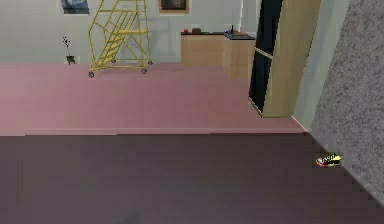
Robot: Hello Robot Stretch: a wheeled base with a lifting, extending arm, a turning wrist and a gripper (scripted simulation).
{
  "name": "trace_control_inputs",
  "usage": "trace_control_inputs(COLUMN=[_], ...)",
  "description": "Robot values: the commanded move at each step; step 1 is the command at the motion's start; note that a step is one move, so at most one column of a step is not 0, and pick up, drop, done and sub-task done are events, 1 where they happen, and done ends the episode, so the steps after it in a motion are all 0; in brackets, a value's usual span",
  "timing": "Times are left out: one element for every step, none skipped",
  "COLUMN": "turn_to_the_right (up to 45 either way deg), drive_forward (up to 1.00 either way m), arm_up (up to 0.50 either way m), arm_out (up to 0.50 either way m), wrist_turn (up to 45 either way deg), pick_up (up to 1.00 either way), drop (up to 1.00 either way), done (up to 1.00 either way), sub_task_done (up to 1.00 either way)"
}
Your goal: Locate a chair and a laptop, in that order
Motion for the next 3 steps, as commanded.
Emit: trace_control_inputs(turn_to_the_right=[0.0,-42.0,0.0], drive_forward=[0.65,0.00,0.45], arm_up=[0.00,0.00,0.00], arm_out=[0.00,0.00,0.00], wrist_turn=[0.0,0.0,0.0], pick_up=[0.00,0.00,0.00], drop=[0.00,0.00,0.00], done=[0.00,0.00,0.00], sub_task_done=[0.00,0.00,0.00])
